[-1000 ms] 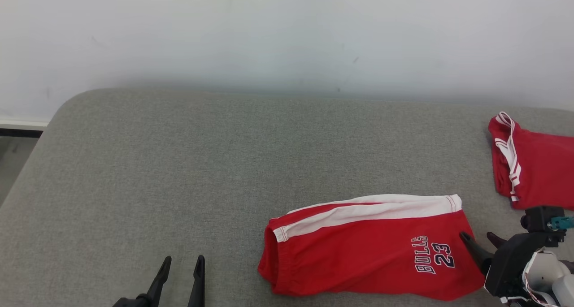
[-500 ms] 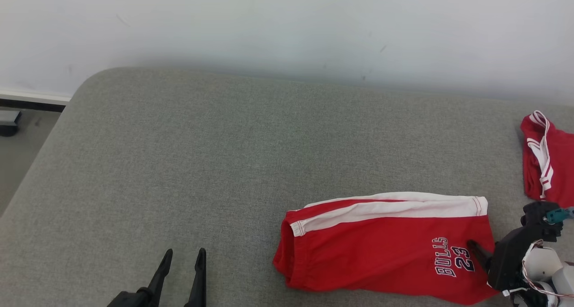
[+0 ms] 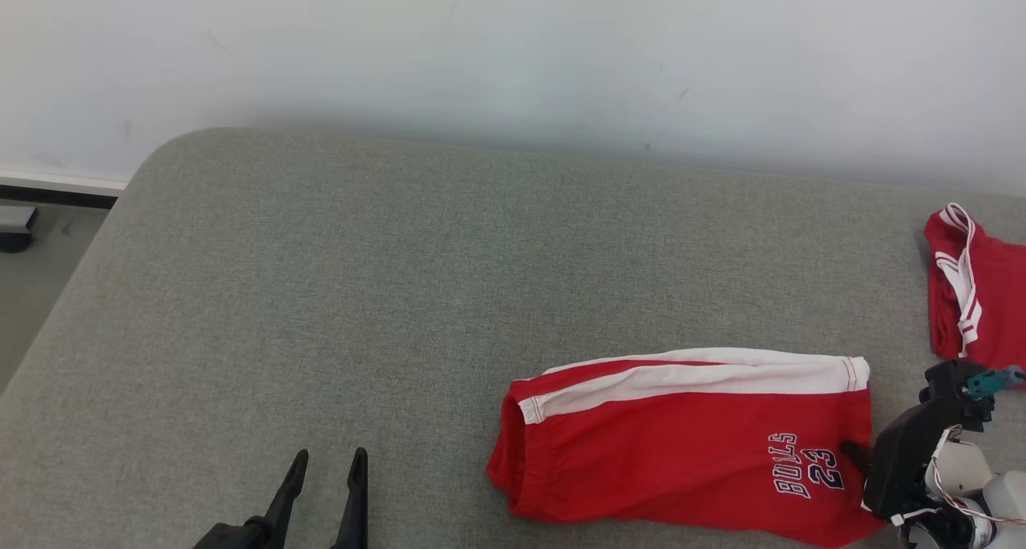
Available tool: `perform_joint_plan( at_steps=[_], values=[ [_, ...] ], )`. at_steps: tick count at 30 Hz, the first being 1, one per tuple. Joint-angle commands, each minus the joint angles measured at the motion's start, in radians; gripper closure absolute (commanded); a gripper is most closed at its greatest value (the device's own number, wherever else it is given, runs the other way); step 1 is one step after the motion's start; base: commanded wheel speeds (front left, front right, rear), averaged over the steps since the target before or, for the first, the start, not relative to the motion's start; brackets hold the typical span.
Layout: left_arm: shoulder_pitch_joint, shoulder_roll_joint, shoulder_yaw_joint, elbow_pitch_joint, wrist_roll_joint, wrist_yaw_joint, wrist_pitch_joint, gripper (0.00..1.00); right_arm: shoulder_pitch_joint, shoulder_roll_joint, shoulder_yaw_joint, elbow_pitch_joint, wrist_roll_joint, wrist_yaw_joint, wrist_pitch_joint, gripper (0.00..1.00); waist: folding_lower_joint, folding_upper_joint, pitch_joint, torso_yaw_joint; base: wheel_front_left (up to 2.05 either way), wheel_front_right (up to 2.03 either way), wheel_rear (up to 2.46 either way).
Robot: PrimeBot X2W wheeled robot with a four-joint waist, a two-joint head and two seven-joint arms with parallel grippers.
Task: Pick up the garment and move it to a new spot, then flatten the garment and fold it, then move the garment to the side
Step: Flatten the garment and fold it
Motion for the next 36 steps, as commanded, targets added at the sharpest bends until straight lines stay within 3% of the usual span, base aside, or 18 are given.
perform_joint_plan(
  at_steps=[1,5,13,20,27,36],
  values=[
    [0.007,0.001,0.002,0.002,0.001,0.001,-0.003,0.00,0.022,0.001,-0.007,0.018,0.009,0.001,-0.001,1.00,0.0000,0.0000,-0.005,-0.006,0.00,0.00,0.00],
    [0.011,0.001,0.000,0.004,0.006,0.001,-0.003,0.00,0.018,-0.048,-0.049,0.041,-0.005,-0.001,-0.014,1.00,0.0000,0.0000,-0.009,-0.014,0.00,0.00,0.00],
    [0.025,0.001,-0.001,0.007,0.006,0.001,-0.003,0.00,0.030,-0.079,-0.081,-0.008,0.021,0.000,0.009,1.00,0.0000,0.0000,-0.020,-0.047,0.00,0.00,0.00],
    [0.034,0.000,-0.005,0.014,0.009,0.001,-0.003,0.00,0.045,-0.026,-0.094,-0.148,0.145,0.000,0.105,1.00,0.0000,0.0000,-0.036,-0.082,0.00,0.00,0.00],
    [0.036,-0.004,-0.011,0.023,0.009,0.001,-0.003,0.00,0.051,0.072,-0.111,-0.317,0.290,0.000,0.239,1.00,0.0000,0.0000,-0.051,-0.091,0.00,0.00,0.00],
    [0.022,-0.010,-0.030,0.025,0.001,0.001,-0.003,0.00,0.037,0.221,-0.094,-0.444,0.314,0.000,0.342,1.00,0.0000,0.0000,-0.040,-0.047,0.00,0.00,0.00]
  ],
)
